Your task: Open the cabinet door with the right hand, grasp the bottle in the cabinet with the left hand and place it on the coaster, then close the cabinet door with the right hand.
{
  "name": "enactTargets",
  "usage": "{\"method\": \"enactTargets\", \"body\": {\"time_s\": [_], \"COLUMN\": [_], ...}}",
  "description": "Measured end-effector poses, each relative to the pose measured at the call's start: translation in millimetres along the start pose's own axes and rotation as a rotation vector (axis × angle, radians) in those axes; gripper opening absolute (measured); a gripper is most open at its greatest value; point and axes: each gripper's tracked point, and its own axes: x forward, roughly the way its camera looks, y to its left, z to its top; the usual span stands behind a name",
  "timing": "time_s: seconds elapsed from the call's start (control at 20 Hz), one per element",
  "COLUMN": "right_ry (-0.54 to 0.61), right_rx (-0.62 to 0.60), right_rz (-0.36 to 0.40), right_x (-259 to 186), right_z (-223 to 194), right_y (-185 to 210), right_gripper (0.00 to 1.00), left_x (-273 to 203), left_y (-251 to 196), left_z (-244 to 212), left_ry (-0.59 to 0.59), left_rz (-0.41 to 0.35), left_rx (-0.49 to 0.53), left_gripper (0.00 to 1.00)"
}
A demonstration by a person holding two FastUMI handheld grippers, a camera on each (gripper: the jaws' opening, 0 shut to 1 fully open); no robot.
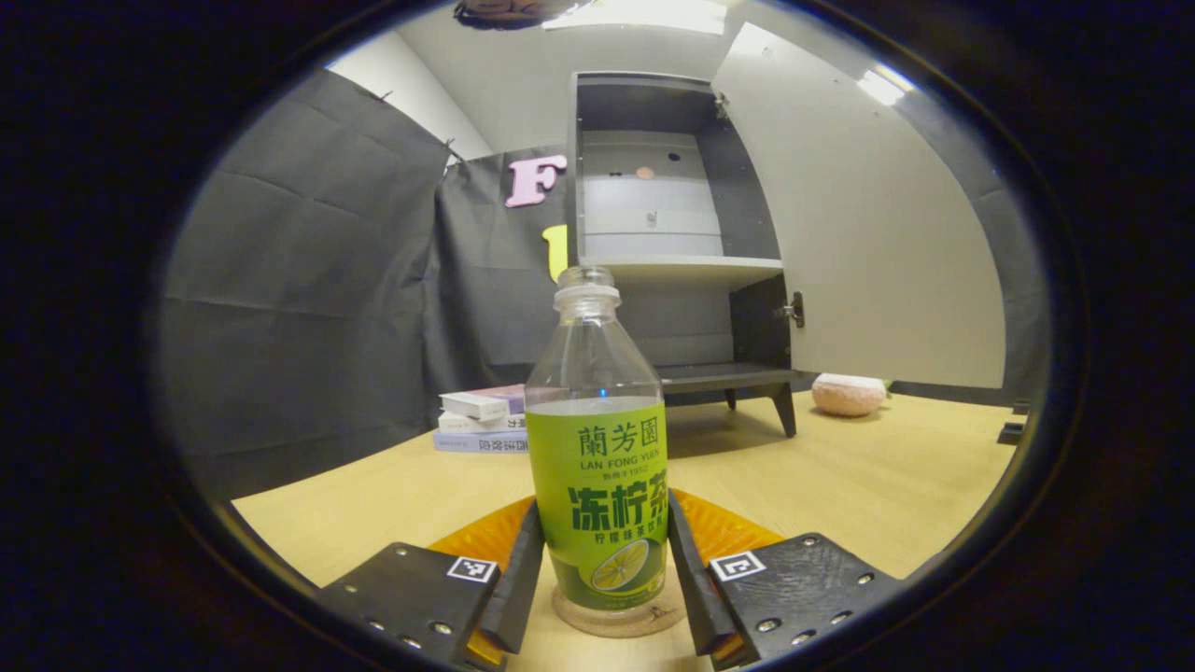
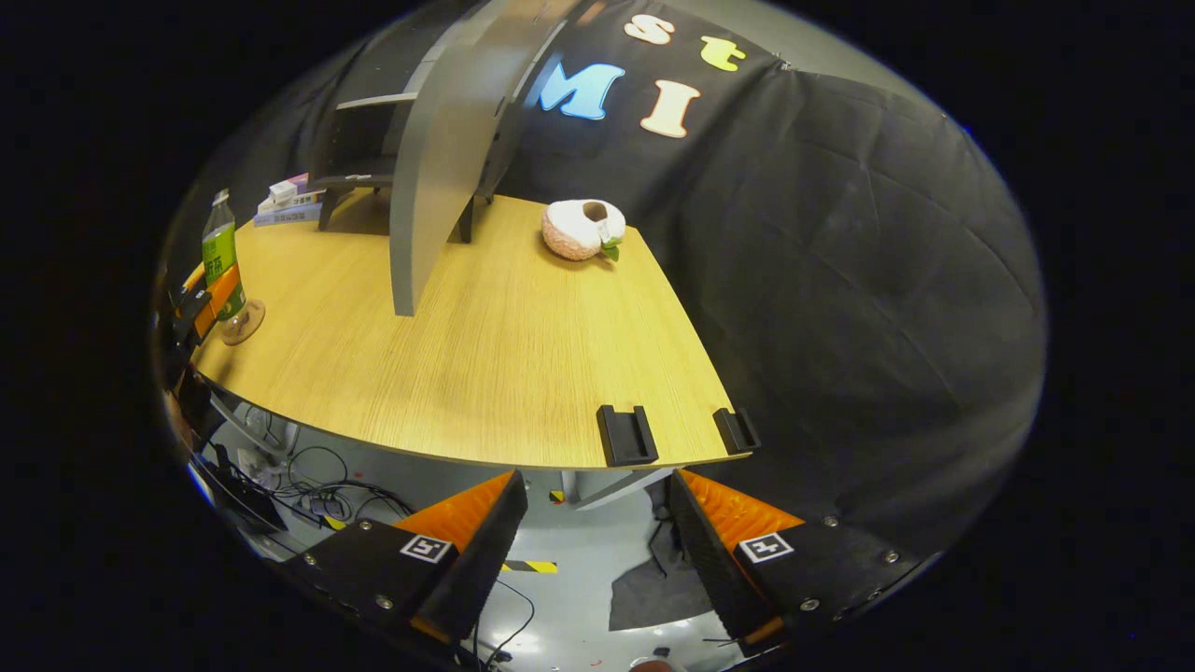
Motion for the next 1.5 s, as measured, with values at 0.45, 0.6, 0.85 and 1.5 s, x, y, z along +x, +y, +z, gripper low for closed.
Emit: {"method": "enactTargets", "body": {"time_s": [0.45, 0.6, 0.85, 1.5], "right_ry": [0.017, 0.038, 0.042, -0.032], "right_rx": [-0.051, -0.051, -0.015, 0.057], "right_rz": [0.062, 0.077, 0.076, 0.039], "right_x": [2, 5, 7, 10], "right_z": [-2, -8, -3, 20], "right_y": [24, 27, 26, 18], "right_gripper": [0.95, 0.96, 0.95, 0.96], "left_x": [-7, -8, -10, -8], "left_y": [1, 2, 0, 3], "left_z": [-11, -9, 0, 77], "left_ry": [0.023, 0.028, 0.023, -0.059], "left_rz": [0.037, 0.044, 0.024, 0.001], "left_rx": [-0.020, -0.024, -0.035, -0.020], "left_gripper": [0.80, 0.83, 0.79, 0.87]}}
